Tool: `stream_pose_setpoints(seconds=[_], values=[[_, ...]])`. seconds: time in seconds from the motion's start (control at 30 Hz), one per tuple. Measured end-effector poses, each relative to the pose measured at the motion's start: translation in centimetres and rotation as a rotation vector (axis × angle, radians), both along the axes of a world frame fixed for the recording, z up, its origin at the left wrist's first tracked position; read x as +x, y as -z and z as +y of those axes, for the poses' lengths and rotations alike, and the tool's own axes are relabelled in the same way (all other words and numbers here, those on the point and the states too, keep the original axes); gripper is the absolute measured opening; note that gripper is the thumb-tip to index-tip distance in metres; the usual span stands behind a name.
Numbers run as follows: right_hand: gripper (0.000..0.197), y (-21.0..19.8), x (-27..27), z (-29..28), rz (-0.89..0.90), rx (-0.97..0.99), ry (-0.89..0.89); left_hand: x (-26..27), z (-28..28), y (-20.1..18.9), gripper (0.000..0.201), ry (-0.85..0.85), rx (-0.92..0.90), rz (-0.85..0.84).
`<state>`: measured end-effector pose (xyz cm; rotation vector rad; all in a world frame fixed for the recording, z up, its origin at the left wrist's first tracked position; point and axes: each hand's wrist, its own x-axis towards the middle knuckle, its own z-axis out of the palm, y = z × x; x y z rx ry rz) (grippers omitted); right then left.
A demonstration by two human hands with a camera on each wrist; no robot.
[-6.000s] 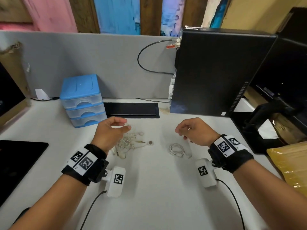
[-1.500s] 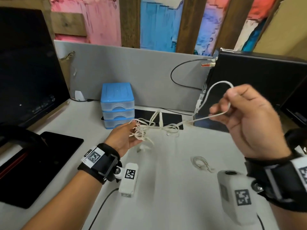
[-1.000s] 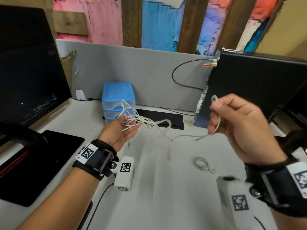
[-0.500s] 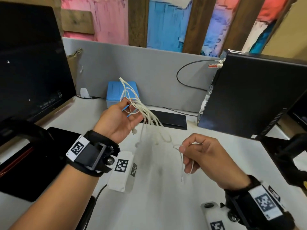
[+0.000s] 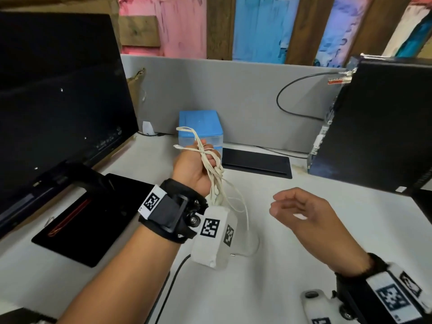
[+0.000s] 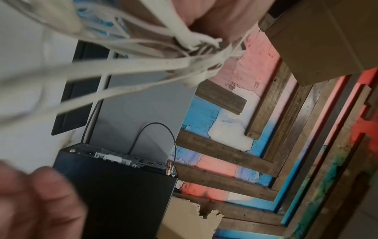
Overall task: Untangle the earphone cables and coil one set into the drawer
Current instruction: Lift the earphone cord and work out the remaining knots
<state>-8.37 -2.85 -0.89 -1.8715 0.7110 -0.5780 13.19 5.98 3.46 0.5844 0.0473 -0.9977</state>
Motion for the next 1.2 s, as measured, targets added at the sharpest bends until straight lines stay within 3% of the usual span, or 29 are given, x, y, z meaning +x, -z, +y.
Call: stream_pose_setpoints(seconds=[0.13,0.23,0.33,0.4,0.5,0.63,0.73,0.87,0.97,1.2], values=[[0.006,-0.8,0.9,1.8,-0.214,-0.123,-0.051,-0.5,-0.2,0.2,0.029,0.002,-0.027,0.039],[0.004,-1.2,1.5,3.9,-0.32,-0.324,-0.129,-0.8,-0.1,0.1,0.03,-0.001,0.003,0.021],[0.021,-0.7,2.3,5.1,-0.24,-0.562,-0.137,-1.2,-0.3,0.1,0.027,-0.034,0.101,-0.025],[0.021,-0.4,2.8,5.3,-0.206,-0.609,-0.121,-1.6,-0.6,0.2,0.025,-0.099,0.159,-0.098],[0.007,0.1,3.4,5.3,-0.276,-0.556,-0.104,-2.6,-0.9,-0.2,0.024,-0.132,0.166,-0.177],[0.022,-0.2,3.5,5.0,-0.43,-0.457,-0.003,-3.3,-0.9,-0.6,0.03,-0.107,0.139,-0.243],[0.016,-1.2,3.2,4.8,-0.495,-0.478,0.074,-3.8,-0.9,-0.8,0.023,-0.129,0.13,-0.288],[0.0,-2.0,3.5,4.5,-0.41,-0.464,0.136,-4.6,-1.0,-0.9,0.019,-0.137,0.171,-0.373],[0.017,-1.7,4.1,3.6,-0.328,-0.364,0.194,-5.1,-1.1,-0.7,0.021,-0.132,0.206,-0.409],[0.011,-1.7,3.9,2.7,-0.311,-0.236,0.229,-5.1,-1.3,0.0,0.02,-0.095,0.152,-0.397]])
